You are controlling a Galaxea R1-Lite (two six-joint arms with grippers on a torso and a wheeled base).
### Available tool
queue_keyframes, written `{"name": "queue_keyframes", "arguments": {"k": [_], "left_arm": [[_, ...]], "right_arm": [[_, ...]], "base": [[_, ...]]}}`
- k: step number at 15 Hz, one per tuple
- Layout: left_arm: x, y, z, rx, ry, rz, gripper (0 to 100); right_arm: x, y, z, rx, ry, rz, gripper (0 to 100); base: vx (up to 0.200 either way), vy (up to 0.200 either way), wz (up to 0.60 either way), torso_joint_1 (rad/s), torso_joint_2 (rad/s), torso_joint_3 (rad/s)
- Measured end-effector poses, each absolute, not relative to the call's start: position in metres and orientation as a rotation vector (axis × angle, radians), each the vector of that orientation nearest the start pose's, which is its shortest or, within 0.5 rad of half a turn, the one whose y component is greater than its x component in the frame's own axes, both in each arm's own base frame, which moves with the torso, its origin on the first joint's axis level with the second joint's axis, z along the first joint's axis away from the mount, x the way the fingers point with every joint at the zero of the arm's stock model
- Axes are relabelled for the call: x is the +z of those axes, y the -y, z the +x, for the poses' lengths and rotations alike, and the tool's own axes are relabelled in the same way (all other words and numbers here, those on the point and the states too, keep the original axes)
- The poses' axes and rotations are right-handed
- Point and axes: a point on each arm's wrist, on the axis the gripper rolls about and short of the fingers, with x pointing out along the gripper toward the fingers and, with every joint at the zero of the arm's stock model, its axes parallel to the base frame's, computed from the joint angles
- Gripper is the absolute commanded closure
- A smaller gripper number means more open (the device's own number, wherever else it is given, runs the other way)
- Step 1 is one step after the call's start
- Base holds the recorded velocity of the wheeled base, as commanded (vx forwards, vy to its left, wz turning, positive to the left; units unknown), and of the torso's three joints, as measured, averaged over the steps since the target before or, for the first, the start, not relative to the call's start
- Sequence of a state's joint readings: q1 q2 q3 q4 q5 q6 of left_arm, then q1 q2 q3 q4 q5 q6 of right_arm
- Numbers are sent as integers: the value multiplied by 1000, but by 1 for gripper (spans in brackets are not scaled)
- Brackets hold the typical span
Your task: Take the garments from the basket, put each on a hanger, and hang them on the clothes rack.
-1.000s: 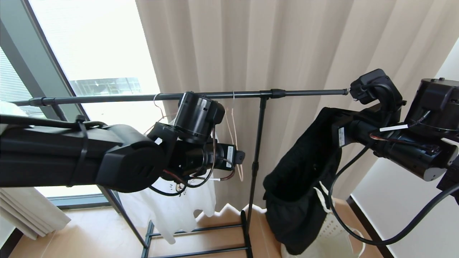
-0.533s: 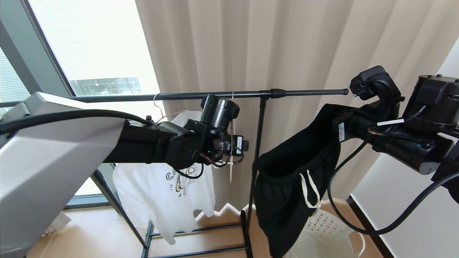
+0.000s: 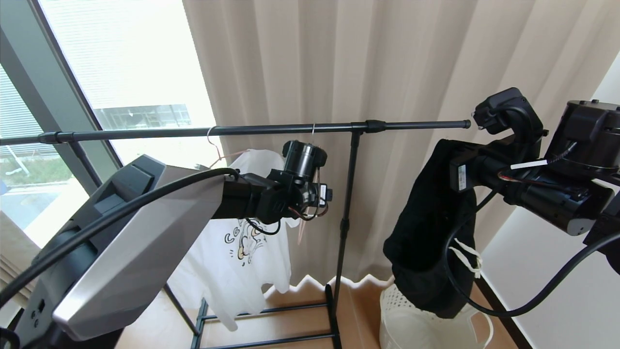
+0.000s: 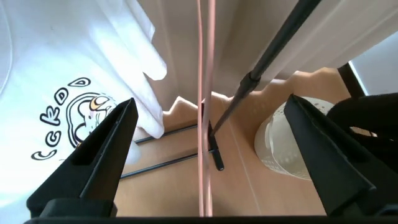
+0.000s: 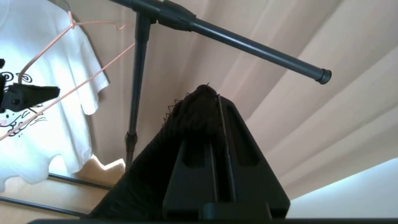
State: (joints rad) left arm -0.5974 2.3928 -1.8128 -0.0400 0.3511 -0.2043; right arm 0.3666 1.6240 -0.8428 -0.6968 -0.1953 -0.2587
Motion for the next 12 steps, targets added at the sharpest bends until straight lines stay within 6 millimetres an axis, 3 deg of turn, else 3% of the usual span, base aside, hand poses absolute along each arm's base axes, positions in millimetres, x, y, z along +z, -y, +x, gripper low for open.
{"name": "queue_keyframes", "arguments": {"k": [5,6,12], "left_arm": [[102,273,429,-174,-506,44,0],[100,273,430,-174,-506,45,100],[98,274,430,-174,-510,47,100]], "right_arm": [[220,-102,277,193,-61,-282,100],[220,-102,277,194,-62,-282,100],[219,-102,277,195,-67,-283,100]], "base": [[0,0,0,0,0,0],[0,0,0,0,0,0],[0,0,0,0,0,0]]}}
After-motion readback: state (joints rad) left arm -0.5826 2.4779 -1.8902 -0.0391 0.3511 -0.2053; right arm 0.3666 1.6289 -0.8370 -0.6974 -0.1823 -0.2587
